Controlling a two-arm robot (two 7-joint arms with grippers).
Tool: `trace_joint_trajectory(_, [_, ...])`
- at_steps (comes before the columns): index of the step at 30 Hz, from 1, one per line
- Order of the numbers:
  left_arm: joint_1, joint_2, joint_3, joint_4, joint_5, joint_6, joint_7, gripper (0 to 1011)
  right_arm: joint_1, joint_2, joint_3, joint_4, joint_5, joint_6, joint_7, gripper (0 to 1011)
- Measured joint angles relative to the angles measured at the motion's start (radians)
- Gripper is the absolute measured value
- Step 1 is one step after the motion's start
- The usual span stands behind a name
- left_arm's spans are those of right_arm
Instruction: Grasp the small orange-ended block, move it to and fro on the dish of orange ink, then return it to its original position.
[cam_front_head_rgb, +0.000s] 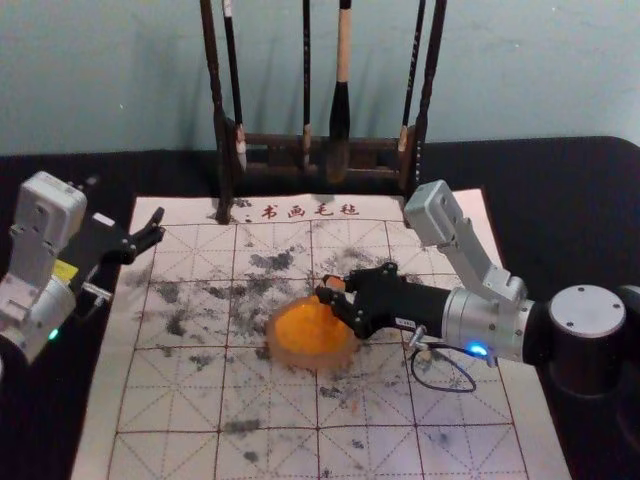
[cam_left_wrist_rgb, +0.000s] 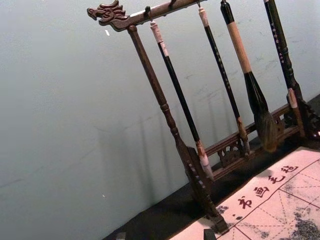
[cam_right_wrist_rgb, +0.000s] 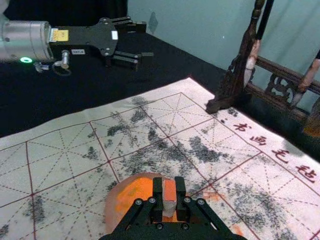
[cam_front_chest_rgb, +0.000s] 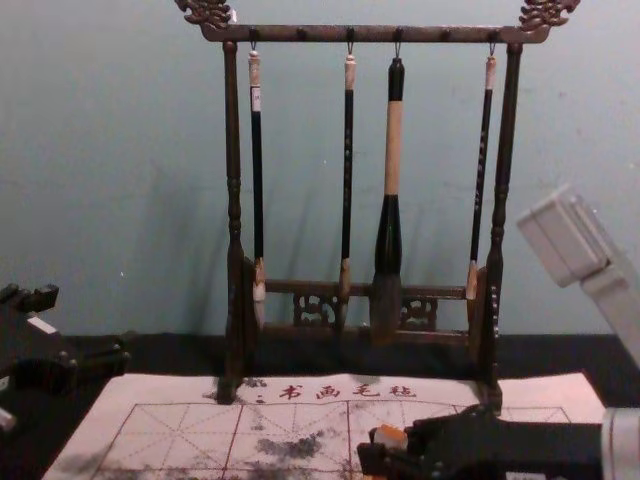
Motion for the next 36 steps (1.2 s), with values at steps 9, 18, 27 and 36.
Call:
trace_joint_trajectory(9, [0.000,0.000,0.000,0.000,0.000,0.000,0.000,1001,-0.011,-0.001,-0.009,-0.016,0.008,0.005,0.014,111])
trace_joint_trajectory(18, [0.000,0.000,0.000,0.000,0.000,0.000,0.000,1001,0.013,-0.029,-0.032,0.017,0.011,-0.003,0.035,111])
trace_joint_trajectory(27, [0.000,0.000,0.000,0.000,0.000,0.000,0.000,1001,0.048,-0.060,-0.042,0.073,0.012,-0.018,0.040,111])
trace_joint_trajectory(36, [0.000,0.000,0.000,0.000,0.000,0.000,0.000,1001,0.061,-0.066,-0.029,0.098,0.009,-0.022,0.021,111])
